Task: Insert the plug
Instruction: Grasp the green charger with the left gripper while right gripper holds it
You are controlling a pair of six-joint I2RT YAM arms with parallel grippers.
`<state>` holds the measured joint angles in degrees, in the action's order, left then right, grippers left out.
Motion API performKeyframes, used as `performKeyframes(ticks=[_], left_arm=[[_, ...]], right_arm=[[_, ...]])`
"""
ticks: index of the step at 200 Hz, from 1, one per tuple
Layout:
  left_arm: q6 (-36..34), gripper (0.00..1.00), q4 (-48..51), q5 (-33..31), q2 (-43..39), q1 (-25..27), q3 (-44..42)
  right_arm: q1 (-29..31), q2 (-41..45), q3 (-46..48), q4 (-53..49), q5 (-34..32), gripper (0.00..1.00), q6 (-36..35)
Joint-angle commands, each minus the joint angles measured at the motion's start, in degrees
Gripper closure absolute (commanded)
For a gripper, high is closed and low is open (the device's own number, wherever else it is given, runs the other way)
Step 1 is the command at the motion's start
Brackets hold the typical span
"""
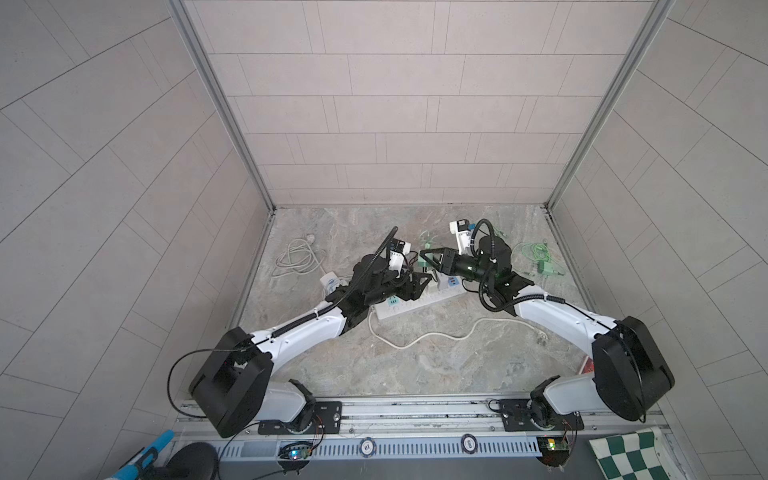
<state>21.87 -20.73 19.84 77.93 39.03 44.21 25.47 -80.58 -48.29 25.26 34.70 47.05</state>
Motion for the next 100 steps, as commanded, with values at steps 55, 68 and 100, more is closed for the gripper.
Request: performKeyframes(ticks=[55,68,100], left_arm=[[-1.1,0.25,-3.9,-0.8,0.9,0.3,2.7],[-0.1,0.26,-5.5,-0.6,0.9,0.2,2.4],[-0.1,0.29,-5.1,-1.9,1.7,0.2,3.3]], right_arm=[[0.7,2.8,0.9,1.5,0.8,0.86,0.7],[0.7,2.8,1.2,1.5,0.7,0.86,0.7],[1.5,2.6,1.3,2.0,0.6,0.87,0.7]])
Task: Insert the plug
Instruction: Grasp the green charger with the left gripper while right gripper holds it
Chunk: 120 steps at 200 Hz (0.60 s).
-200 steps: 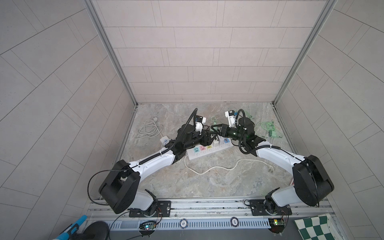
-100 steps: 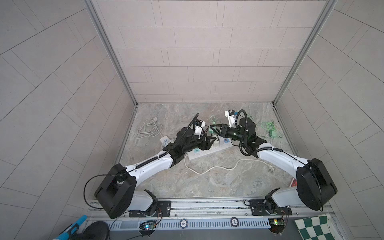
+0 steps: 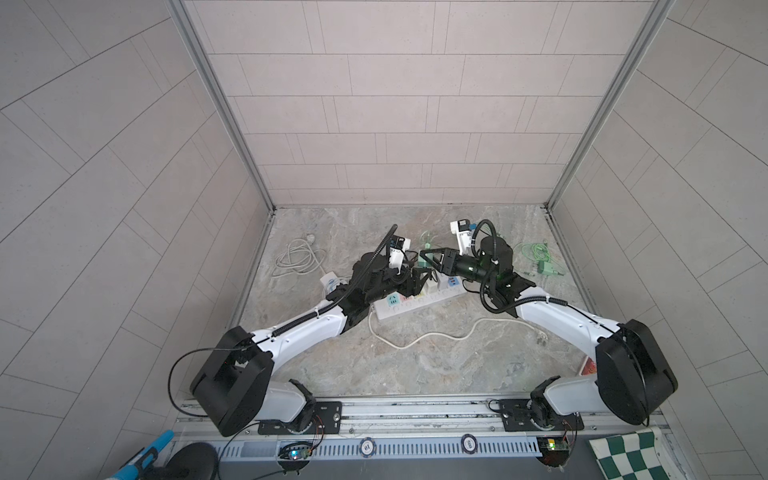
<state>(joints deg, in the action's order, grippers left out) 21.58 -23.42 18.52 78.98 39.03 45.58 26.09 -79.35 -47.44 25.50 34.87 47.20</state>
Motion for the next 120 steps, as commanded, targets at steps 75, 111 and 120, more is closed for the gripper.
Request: performKeyframes(ticks=[75,111,120], left_arm=[[-0.6,0.42,-3.1,-1.5,2.7,0.3,3.6],[-1.3,0.55,-5.5,-2.5,2.2,0.3,2.9],[-1.7,0.58,-6.1,-2.7,2.1,0.3,2.6]], right_arm=[[2.1,1.3,1.2,3.1,0.8,0.87,1.3],[2.3,2.0,2.4,3.4,1.1,0.86,1.5],[2.3,2.4,2.8,3.3,1.2,0.85,1.5]])
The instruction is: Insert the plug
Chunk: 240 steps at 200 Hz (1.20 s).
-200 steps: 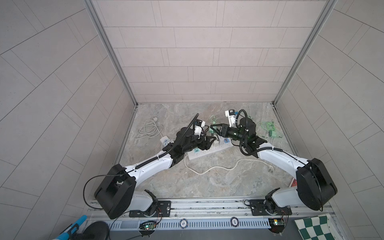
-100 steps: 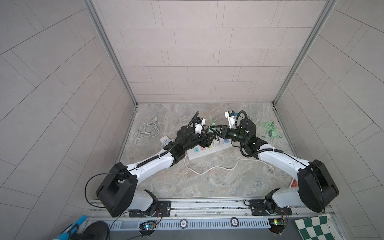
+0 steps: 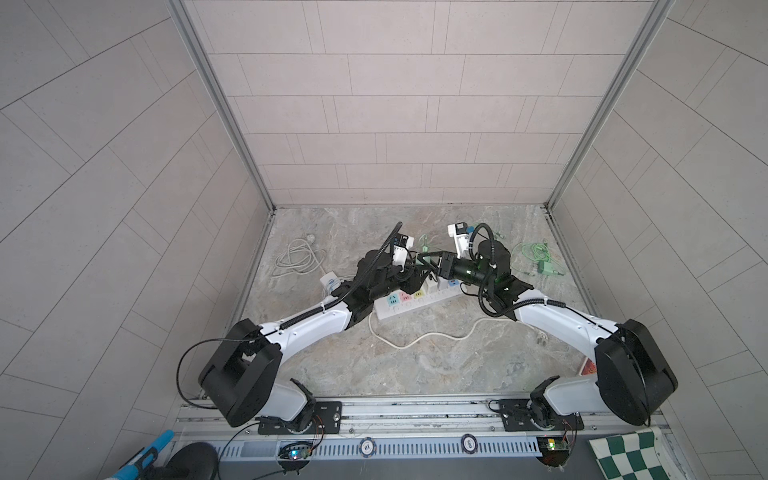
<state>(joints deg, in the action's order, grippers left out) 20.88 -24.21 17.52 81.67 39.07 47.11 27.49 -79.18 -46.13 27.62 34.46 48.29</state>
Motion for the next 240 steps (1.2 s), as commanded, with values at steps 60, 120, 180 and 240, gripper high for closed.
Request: performKeyframes(ticks=[60,120,180,240], left_arm=[[-3.9,0.68,-11.7,-2.1,-0.4,0.5,-2.4],[-8.1,0.72,-11.9,-2.3,-0.7,0.6,-4.2],[-15.0,0.72,-18.6,-3.1,-1.1,1.5,-9.3],[-29.5,0.70,-26.6,-4.9,-2.9,3.9,-17.6]], right_arm=[[0.9,5.3,2.1,-0.1,0.8,0.76,0.3],[-0.5,9.8,3.1,-6.0,-1.1,0.46,-2.8],[-5.5,14.8,0.1,-27.3,-3.9,0.42,-5.8],[-8.0,15.0,-4.1,-40.3,1.5,0.47,-10.7]])
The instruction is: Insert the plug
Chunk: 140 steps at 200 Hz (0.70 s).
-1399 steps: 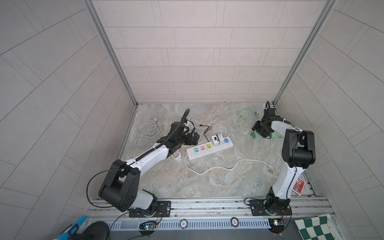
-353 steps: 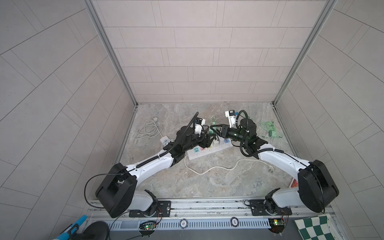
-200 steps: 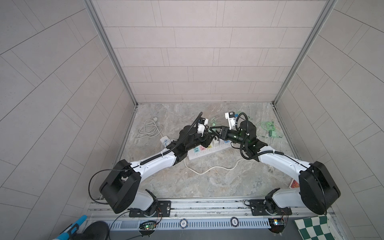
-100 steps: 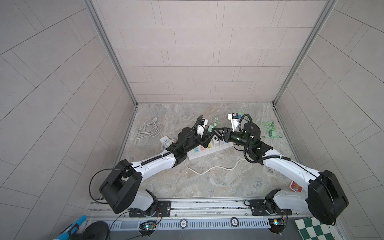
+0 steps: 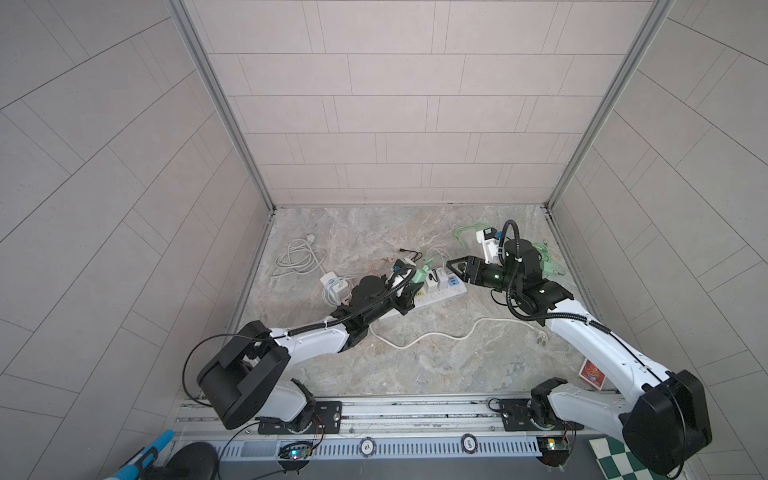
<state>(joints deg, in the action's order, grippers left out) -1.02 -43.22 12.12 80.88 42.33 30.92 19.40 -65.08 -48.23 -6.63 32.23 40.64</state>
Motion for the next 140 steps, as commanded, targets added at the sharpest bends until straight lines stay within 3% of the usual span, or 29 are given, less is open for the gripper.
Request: performKeyframes(ticks=[1,14,26,66,96,122,140], left_arm=[[-7.8,0.70,-7.7,0.5,-2.1,0.7,-1.5],[-9.4,0.71,-8.7,2.2,-2.4,0.7,-2.6],[-10.3,0.71,-7.8,4.0,-2.5,0.7,-2.6],[-10.9,0.73,8.9,12.5,-3.2,0.7,3.9],[-9.6,0.74,18.7,20.2,-2.8,0.2,8.6],[-8.4,0.76,20.5,26.4,-3.1,-0.6,9.4],[-7.0,0.78,20.4,30.7,-3.0,-1.6,9.7]], right_arm=[[0.0,0.9,-2.0,-6.0,4.2,0.48,-3.2],[0.2,0.3,-2.7,-6.4,9.8,0.50,-5.8],[0.2,0.8,-3.1,-9.0,11.0,0.52,-9.9],[0.3,2.2,1.2,-5.0,16.9,0.54,-18.8],[0.3,3.1,1.9,-6.2,16.4,0.56,-25.6],[0.3,4.1,1.8,-7.4,13.3,0.56,-28.1],[0.4,4.0,2.0,-6.7,14.7,0.56,-28.7]])
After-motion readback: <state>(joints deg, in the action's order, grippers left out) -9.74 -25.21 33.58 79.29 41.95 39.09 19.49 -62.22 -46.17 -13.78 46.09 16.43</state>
